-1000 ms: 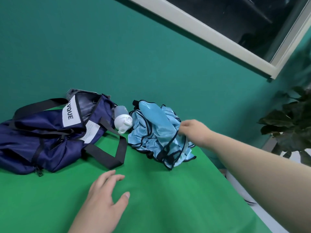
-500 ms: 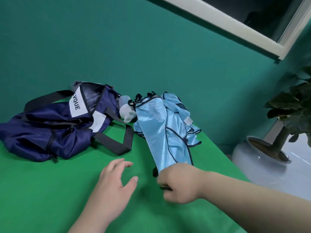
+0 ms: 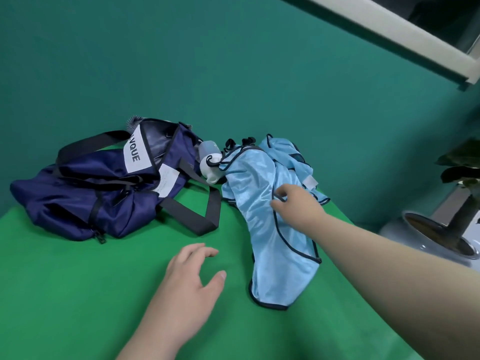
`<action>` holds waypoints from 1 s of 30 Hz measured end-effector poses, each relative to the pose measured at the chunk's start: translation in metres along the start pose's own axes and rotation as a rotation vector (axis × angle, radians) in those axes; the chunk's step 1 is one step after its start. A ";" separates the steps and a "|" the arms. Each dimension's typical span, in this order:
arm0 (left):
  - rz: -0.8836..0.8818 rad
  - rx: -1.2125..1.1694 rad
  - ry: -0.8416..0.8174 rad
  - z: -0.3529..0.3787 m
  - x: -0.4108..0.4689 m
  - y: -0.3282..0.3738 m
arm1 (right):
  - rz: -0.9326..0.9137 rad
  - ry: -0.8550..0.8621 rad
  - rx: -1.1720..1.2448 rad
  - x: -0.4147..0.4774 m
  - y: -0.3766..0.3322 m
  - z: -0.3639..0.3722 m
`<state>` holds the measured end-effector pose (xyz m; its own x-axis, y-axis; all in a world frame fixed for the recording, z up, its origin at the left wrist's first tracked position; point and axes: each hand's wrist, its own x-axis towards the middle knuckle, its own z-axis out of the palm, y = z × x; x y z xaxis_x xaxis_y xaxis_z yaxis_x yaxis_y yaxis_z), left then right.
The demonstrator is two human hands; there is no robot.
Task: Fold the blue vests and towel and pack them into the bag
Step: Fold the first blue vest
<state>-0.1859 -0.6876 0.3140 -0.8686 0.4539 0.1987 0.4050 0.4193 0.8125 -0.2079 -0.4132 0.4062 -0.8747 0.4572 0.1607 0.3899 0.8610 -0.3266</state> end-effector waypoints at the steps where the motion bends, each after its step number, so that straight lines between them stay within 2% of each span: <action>1: 0.001 -0.001 0.003 0.000 0.001 -0.002 | 0.027 0.028 0.053 0.010 -0.003 0.000; 5: 0.010 -0.013 -0.001 0.003 0.003 -0.007 | 0.107 0.080 0.226 0.046 -0.016 0.006; 10: -0.009 -0.007 -0.025 0.005 0.005 -0.008 | 0.187 0.073 0.274 0.071 -0.025 0.011; 14: -0.016 -0.004 -0.040 0.002 0.007 -0.006 | 0.211 0.135 0.342 0.079 -0.028 0.011; 17: -0.027 -0.004 -0.046 0.001 0.007 -0.005 | 0.214 0.151 0.307 0.081 -0.027 0.009; 22: -0.020 -0.008 -0.046 -0.002 0.005 -0.001 | 0.249 0.042 0.248 0.076 -0.028 0.007; 24: -0.023 -0.015 -0.033 -0.004 0.004 -0.004 | 0.223 0.075 0.254 0.079 -0.029 0.012; 27: -0.029 -0.022 -0.010 -0.003 0.006 -0.008 | 0.193 0.156 0.385 0.075 -0.035 0.015; 30: -0.027 -0.032 -0.011 -0.002 0.007 -0.009 | 0.125 0.223 0.656 0.051 -0.049 0.008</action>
<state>-0.1962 -0.6897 0.3093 -0.8758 0.4516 0.1702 0.3716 0.4060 0.8349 -0.2737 -0.4333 0.4230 -0.7274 0.6390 0.2500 0.1677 0.5189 -0.8382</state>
